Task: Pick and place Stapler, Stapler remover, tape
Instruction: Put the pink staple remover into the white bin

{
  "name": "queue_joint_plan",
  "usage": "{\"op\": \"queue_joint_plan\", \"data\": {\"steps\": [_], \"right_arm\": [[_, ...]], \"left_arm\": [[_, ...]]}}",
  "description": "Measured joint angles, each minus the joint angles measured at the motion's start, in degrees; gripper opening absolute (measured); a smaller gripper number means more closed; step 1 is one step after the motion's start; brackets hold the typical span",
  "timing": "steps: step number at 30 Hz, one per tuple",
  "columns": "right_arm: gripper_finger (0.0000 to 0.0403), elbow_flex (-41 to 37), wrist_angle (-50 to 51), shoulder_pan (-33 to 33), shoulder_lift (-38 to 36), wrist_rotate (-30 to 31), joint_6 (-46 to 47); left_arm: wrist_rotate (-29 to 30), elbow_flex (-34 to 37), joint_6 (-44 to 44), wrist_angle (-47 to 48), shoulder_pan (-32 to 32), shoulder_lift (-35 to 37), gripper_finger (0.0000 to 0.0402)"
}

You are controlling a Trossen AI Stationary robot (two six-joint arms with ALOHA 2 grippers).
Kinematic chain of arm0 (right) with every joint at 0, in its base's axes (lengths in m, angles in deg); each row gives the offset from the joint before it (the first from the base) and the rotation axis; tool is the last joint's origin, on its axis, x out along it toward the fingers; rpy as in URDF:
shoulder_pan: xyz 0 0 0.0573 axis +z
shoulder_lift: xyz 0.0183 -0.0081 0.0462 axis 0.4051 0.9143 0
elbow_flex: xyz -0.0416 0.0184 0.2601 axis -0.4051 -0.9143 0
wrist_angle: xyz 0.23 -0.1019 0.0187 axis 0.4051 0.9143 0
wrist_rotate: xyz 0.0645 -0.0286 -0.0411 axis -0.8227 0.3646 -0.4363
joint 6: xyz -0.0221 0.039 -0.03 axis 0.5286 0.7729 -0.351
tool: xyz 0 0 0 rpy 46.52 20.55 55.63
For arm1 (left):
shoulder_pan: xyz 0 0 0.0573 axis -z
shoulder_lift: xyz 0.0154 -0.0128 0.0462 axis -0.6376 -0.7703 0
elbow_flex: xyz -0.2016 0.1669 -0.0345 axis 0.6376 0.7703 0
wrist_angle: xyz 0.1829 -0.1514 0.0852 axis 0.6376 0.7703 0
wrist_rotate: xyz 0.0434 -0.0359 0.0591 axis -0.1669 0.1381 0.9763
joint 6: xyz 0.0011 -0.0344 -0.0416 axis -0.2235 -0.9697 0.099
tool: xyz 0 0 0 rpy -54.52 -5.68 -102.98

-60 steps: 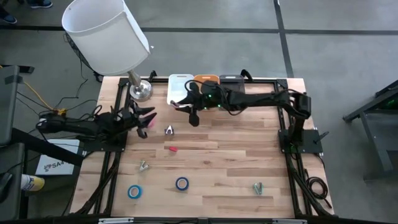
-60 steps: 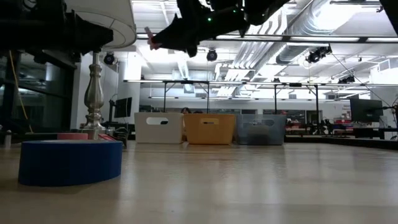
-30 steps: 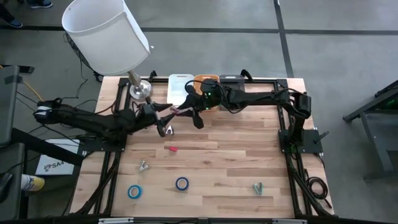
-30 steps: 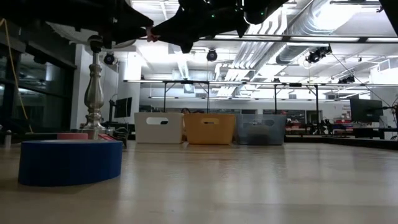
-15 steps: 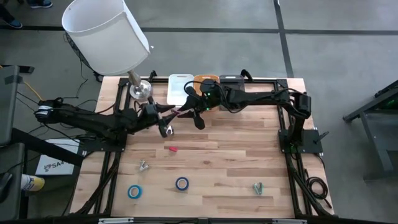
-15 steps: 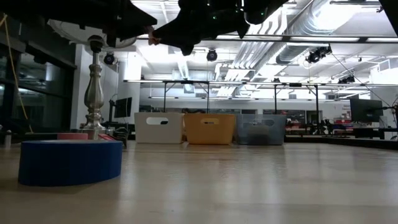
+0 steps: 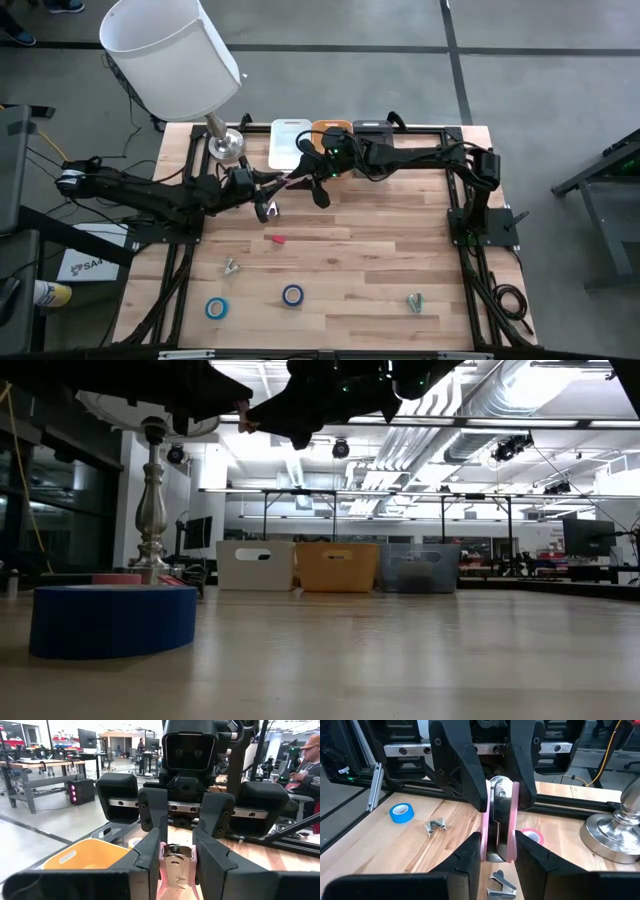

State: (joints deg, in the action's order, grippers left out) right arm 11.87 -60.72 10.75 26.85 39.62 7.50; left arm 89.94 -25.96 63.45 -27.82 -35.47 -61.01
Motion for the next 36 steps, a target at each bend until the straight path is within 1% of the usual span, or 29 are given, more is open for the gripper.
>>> {"op": "queue_joint_plan", "data": {"steps": [23,30,36], "right_arm": [[0.0091,0.00,-0.04,-0.02,0.00,0.32,0.17],[0.0091,0.00,-0.16,-1.06,0.00,0.28,0.55],[0.0110,0.00,0.21,-1.48,-0.14,0.91,1.28]], "left_arm": [[0.32,0.00,1.83,0.17,0.00,0.00,0.0088],[1.76,-0.03,2.25,0.15,0.00,-0.02,0.0088],[2.98,-0.04,3.37,0.29,0.00,-0.02,0.0088]]}}
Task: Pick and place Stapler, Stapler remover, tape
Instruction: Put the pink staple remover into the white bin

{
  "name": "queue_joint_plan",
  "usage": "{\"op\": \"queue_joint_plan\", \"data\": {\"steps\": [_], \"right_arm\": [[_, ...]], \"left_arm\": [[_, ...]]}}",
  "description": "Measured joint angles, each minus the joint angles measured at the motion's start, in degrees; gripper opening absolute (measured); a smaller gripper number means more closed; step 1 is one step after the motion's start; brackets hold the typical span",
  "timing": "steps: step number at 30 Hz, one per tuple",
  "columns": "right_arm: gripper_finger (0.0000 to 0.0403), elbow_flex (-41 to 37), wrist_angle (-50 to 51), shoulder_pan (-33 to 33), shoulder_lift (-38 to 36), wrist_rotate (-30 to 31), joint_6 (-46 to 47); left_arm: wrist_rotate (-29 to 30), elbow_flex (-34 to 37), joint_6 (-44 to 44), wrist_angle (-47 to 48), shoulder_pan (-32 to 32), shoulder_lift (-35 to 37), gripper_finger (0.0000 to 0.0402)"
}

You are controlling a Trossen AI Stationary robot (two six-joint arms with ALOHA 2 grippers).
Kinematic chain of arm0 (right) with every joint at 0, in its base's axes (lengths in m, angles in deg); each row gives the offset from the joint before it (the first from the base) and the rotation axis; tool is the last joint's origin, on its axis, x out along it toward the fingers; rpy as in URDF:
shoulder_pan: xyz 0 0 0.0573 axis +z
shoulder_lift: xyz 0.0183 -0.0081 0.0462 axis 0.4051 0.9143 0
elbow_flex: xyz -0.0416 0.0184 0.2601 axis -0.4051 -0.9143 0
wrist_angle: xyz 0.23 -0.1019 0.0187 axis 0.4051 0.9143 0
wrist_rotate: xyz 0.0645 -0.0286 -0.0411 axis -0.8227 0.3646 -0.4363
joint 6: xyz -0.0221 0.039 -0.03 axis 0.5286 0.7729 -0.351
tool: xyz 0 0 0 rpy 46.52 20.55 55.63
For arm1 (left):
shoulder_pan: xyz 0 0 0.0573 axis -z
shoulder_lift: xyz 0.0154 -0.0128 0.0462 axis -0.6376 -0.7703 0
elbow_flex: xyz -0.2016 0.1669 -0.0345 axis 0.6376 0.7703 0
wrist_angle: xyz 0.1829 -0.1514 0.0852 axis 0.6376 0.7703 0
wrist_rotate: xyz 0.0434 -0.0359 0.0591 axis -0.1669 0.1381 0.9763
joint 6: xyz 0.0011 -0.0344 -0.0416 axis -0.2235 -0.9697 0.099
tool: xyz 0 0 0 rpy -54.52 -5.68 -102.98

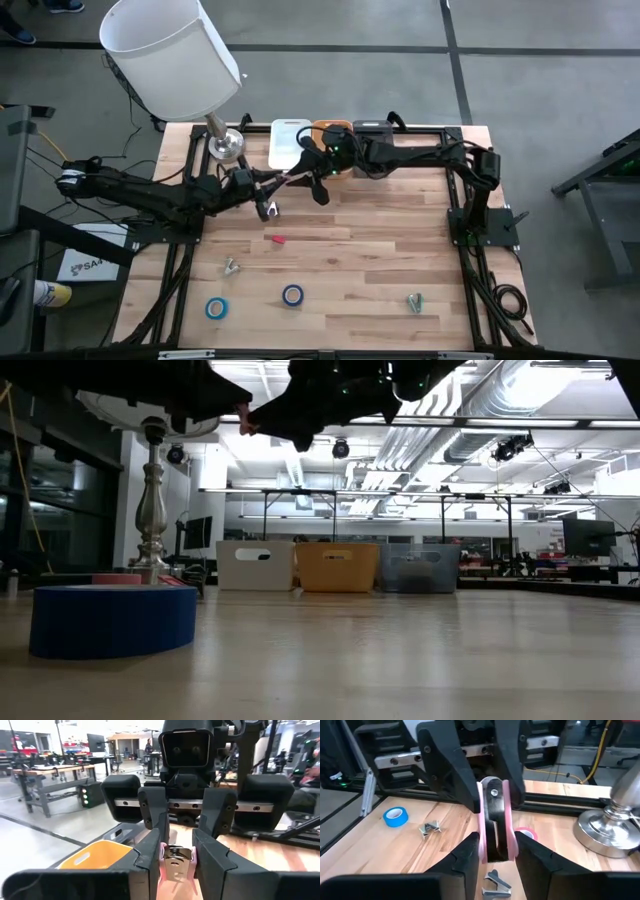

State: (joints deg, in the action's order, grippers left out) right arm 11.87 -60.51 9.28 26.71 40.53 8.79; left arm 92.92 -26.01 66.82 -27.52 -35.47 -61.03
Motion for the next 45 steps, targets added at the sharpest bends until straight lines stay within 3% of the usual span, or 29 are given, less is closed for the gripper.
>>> {"op": "queue_joint_plan", "data": {"steps": [9,16,24,31,41,45], "right_arm": [[0.0165,0.00,4.54,-0.83,-0.19,0.42,2.08],[0.0232,0.00,19.94,-2.81,-1.20,11.46,3.02],[0.0254,0.00,33.84,-5.81,-2.70,19.74,5.24],[0.0255,0.00,42.88,-8.77,-3.46,21.21,6.96],[0.0255,0.00,54.83,-10.28,-5.30,27.39,9.04],[0.0255,0.00,57.07,-10.22,-6.77,29.55,10.95]], "left_arm": [[5.34,0.04,2.04,1.57,-0.07,0.00,0.0086],[10.26,0.08,1.63,6.15,-2.30,0.00,0.0086],[1.53,0.11,0.15,8.61,-13.24,-2.70,0.0086],[-10.52,0.09,-0.84,6.86,-22.17,-11.04,0.0086],[-13.41,-2.69,-0.70,6.90,-30.01,-18.53,0.0086],[-17.27,-6.04,0.47,7.34,-32.11,-23.12,0.0086]]}}
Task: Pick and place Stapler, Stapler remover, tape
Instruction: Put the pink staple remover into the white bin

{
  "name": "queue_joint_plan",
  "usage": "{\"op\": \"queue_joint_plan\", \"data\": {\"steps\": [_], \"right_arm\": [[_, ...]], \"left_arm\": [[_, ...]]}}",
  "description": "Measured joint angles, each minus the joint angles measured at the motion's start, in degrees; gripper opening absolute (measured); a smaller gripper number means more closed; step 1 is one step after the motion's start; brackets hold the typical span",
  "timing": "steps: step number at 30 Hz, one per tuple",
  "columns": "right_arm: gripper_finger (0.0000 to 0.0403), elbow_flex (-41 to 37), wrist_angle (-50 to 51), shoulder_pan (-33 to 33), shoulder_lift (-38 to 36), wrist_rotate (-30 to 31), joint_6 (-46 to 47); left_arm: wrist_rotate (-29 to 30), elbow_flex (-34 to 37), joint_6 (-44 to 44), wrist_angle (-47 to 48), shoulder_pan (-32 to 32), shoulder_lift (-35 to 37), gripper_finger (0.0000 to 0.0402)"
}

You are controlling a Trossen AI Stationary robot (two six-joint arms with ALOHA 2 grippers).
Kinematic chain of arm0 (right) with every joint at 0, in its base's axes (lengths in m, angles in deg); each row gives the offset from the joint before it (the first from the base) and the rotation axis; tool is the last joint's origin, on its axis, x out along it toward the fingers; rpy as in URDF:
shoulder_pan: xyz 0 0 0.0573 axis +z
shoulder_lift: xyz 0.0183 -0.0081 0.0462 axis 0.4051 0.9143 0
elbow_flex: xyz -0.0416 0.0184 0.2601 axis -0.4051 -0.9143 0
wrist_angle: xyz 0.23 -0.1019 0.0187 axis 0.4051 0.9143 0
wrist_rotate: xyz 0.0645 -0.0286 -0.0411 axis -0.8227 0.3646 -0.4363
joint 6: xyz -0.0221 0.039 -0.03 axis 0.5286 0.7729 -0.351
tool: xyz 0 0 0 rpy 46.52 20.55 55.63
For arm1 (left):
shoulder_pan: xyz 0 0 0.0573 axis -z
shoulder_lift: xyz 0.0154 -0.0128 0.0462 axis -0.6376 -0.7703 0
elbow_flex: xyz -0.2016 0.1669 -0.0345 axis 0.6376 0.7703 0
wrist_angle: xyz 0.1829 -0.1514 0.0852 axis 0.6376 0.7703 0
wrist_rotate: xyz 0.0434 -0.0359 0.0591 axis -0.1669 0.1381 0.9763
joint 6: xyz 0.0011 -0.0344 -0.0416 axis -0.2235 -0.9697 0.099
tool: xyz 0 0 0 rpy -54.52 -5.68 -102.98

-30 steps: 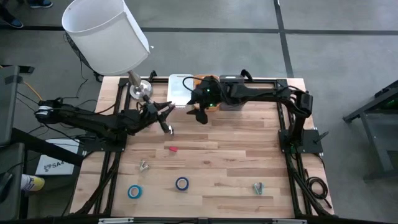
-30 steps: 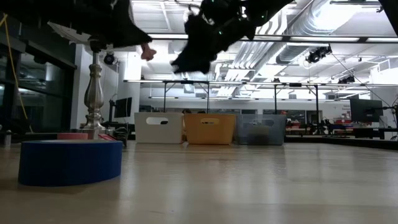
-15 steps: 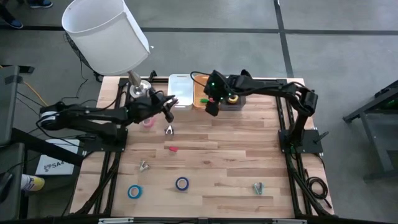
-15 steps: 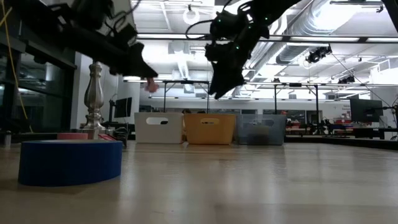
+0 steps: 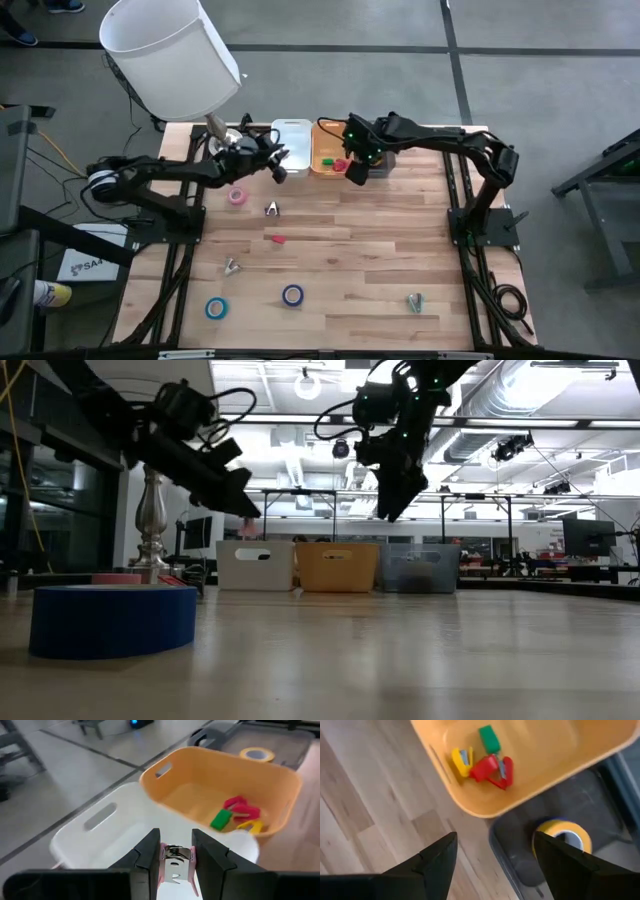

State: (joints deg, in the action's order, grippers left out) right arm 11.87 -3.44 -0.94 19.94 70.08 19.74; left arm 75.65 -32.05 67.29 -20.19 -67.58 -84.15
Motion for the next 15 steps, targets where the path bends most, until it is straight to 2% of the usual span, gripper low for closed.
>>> {"op": "queue_joint_plan", "data": {"steps": [2,7,15], "right_arm": [[0.0255,-0.01,0.86,-0.02,-0.62,1.20,0.51],[0.0255,-0.01,4.79,-0.02,-1.98,3.82,1.76],[0.0255,-1.74,13.57,0.15,-6.40,7.44,4.50]], "left_arm": [[-2.02,-2.00,0.91,0.17,-0.40,-2.45,0.0086],[-4.71,-7.06,3.14,8.80,-0.65,-7.22,0.0086],[-4.40,-14.12,3.10,20.75,-0.65,-9.19,0.0086]]}}
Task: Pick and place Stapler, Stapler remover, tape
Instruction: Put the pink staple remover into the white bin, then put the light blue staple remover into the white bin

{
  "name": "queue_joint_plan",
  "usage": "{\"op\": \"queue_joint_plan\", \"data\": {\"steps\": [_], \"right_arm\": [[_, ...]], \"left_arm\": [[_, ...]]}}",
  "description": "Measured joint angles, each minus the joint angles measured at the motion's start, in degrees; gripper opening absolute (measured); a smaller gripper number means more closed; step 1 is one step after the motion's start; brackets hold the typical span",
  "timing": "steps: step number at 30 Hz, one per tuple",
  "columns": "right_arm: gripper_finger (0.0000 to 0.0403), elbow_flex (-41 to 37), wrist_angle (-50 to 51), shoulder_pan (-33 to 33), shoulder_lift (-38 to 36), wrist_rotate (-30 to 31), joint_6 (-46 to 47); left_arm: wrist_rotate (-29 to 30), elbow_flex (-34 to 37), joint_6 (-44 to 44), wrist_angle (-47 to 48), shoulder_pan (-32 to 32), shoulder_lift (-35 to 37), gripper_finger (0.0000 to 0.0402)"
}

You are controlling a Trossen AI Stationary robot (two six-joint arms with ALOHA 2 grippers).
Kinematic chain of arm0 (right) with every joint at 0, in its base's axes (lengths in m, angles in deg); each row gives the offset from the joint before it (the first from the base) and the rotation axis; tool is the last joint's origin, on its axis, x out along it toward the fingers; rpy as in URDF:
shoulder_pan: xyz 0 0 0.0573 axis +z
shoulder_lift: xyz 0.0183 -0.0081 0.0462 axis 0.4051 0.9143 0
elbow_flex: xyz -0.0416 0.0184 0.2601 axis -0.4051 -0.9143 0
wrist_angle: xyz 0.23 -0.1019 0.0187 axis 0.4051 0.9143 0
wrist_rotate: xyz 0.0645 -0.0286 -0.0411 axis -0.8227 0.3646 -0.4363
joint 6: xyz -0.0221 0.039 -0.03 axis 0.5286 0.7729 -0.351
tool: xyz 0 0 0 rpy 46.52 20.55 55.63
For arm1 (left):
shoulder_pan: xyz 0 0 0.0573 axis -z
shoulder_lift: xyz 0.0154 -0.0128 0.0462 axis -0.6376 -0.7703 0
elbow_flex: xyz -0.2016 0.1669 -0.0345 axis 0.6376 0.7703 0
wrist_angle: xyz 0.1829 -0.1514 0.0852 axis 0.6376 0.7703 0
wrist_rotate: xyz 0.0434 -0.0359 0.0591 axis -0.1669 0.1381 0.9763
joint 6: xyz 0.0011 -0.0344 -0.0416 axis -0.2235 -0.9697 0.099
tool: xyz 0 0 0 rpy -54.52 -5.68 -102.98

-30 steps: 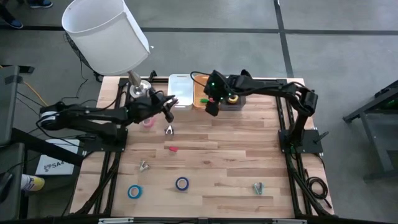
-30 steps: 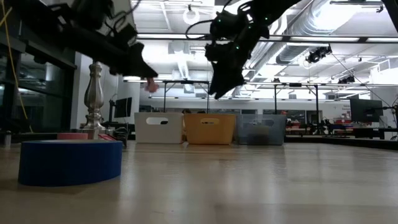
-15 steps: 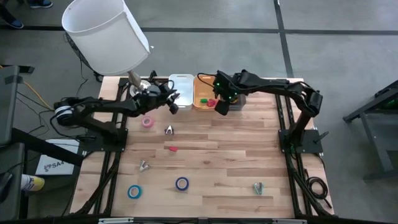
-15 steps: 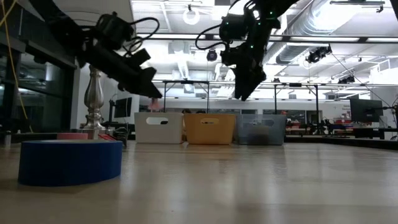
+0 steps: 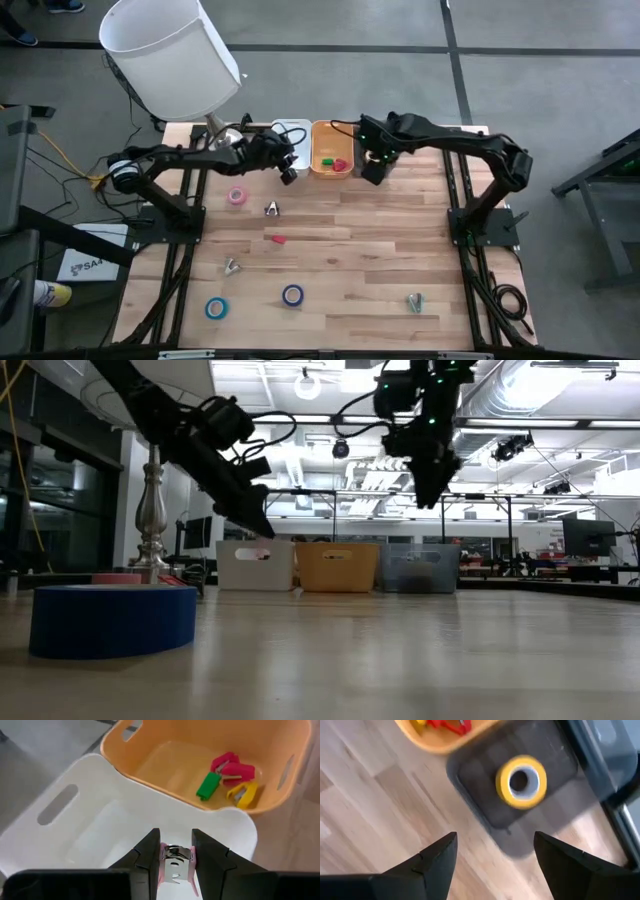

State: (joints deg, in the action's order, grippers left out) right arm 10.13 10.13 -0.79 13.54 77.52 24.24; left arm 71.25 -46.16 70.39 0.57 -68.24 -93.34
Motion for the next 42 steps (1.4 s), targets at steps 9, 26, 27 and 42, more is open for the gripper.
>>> {"op": "queue_joint_plan", "data": {"steps": [9,26,27,42], "right_arm": [[0.0255,-13.04,-3.90,0.02,-13.08,-0.09,6.75],[0.0255,-31.78,-8.50,6.15,-31.90,-10.68,21.59],[0.0255,-32.43,-8.55,7.03,-32.54,-11.35,22.76],[0.0255,-41.14,-10.17,28.19,-34.84,-17.29,59.73]], "left_arm": [[2.59,-5.42,-0.22,10.81,0.00,0.00,0.0166],[-6.42,-5.50,1.04,13.04,2.49,8.03,0.0204],[-6.40,-5.52,1.40,13.58,3.23,9.05,0.0204],[2.83,-5.50,3.26,26.85,18.35,22.87,0.0205]]}}
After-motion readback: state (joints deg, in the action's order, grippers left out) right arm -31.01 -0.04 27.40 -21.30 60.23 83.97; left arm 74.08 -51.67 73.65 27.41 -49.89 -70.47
